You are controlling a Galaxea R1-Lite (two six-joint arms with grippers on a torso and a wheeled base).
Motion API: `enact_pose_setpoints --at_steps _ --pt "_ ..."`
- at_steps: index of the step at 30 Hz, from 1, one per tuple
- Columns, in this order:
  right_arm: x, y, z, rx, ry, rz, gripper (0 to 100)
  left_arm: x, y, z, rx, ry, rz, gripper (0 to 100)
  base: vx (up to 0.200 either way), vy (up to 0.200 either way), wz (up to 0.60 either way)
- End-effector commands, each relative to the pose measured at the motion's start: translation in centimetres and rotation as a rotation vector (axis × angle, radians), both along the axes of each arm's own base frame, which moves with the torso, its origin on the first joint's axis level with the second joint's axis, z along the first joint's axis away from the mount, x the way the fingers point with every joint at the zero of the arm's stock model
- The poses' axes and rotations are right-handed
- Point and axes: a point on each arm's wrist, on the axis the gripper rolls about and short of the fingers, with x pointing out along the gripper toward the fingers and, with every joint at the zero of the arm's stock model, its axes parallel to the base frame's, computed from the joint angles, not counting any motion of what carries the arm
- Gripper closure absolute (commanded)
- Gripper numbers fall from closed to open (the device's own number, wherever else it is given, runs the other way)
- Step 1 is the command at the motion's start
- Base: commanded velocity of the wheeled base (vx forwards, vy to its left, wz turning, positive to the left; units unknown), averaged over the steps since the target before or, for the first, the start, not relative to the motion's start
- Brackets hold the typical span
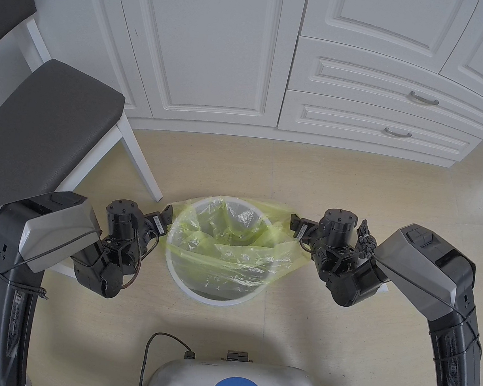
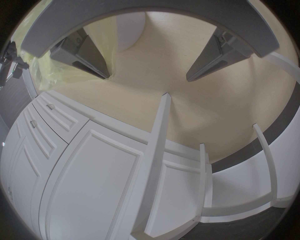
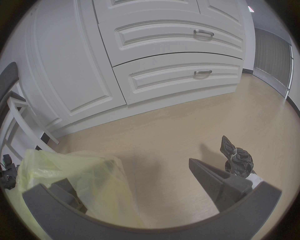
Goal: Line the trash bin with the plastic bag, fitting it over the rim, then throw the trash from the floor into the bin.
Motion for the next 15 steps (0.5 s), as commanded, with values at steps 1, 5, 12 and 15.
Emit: enact_pose_setpoints --at_steps 1,5,12,15 --pt "-0.1 0.0 -1.2 -0.018 0.038 0.001 0 0.0 0.2 -0.5 0.004 0.015 0.005 0 0.000 0.000 0.00" --pt "-0.2 -0.1 -1.9 -0.036 0.079 0.004 0 -0.1 0.4 -0.9 0.015 0.052 0.009 0 0.000 0.000 0.00" --pt "-0.4 -0.5 -1.2 -0.031 0.075 0.006 0 -0.6 1.0 -0.2 0.029 0.107 0.018 0 0.000 0.000 0.00" --pt "-0.9 -0.7 0.7 -0.016 0.046 0.005 0 -1.5 1.3 1.5 0.030 0.104 0.007 0 0.000 0.000 0.00"
